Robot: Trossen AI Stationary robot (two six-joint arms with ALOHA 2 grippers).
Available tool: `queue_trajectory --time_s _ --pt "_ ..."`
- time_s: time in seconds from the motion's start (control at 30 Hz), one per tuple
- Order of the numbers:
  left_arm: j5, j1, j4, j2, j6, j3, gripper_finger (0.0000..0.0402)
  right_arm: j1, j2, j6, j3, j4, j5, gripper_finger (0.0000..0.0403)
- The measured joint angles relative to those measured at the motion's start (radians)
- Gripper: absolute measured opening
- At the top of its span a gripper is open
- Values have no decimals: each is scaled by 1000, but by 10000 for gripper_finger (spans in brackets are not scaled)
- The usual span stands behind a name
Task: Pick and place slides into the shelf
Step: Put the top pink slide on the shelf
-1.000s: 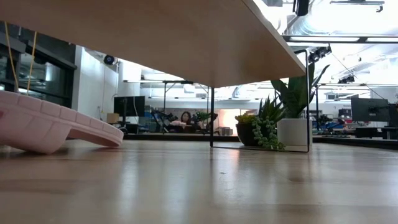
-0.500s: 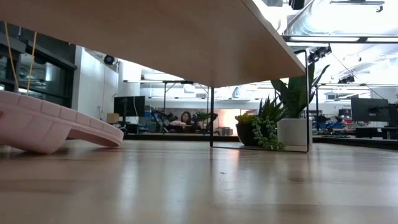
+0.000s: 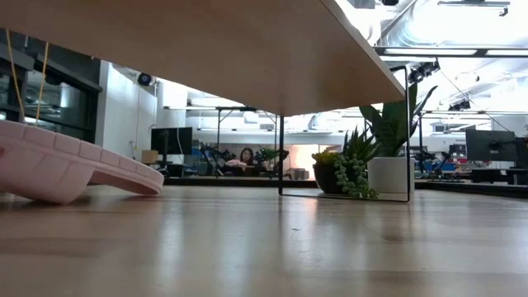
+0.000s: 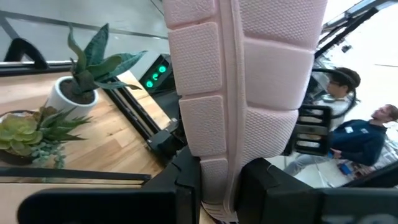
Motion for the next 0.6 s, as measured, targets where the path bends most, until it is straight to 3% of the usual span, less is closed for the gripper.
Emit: queue_trajectory --time_s 0.6 --pt "8 0 35 -1 -7 0 51 -20 0 -9 0 19 -7 184"
